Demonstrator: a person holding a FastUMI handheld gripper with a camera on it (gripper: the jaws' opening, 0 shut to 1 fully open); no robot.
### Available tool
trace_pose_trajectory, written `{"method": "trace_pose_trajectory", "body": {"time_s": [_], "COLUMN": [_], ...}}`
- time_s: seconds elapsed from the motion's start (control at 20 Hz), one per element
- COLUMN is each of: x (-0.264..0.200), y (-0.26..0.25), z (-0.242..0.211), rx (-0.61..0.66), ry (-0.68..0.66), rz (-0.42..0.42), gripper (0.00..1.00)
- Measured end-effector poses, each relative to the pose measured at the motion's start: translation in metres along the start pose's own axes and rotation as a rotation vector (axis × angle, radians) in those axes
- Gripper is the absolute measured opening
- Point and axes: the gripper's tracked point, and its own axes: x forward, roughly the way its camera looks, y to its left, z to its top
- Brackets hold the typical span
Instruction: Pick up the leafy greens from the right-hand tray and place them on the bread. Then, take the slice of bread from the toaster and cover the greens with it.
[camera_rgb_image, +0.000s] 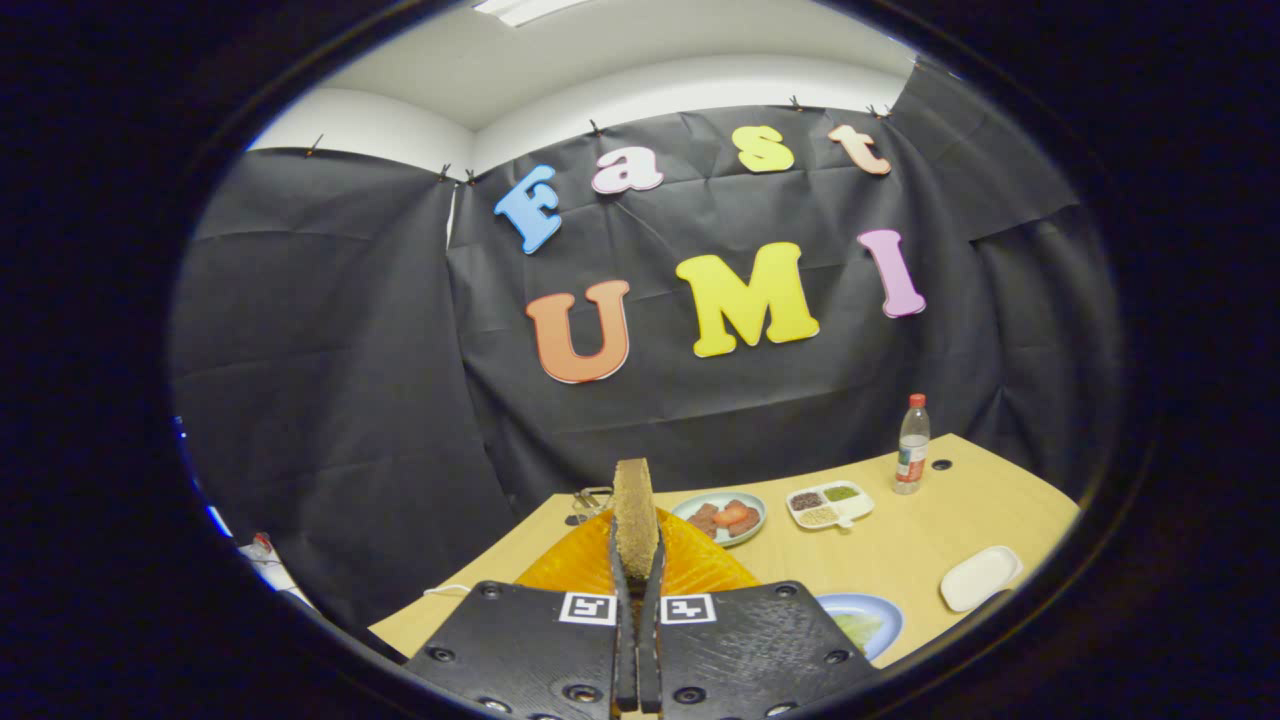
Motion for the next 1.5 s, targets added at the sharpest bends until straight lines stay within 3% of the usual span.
{"method": "trace_pose_trajectory", "body": {"time_s": [0.35, 0.65, 1.1, 1.3, 1.5], "x": [-0.003, 0.01, 0.021, 0.022, 0.019], "y": [-0.081, -0.114, -0.122, -0.143, -0.164], "z": [-0.049, -0.102, -0.151, -0.166, -0.175], "rx": [0.047, 0.084, 0.261, 0.275, 0.277], "ry": [0.063, 0.136, 0.197, 0.225, 0.25], "rz": [-0.098, -0.152, -0.128, -0.145, -0.154], "gripper": [0.01, 0.02, 0.01, 0.02, 0.12]}}
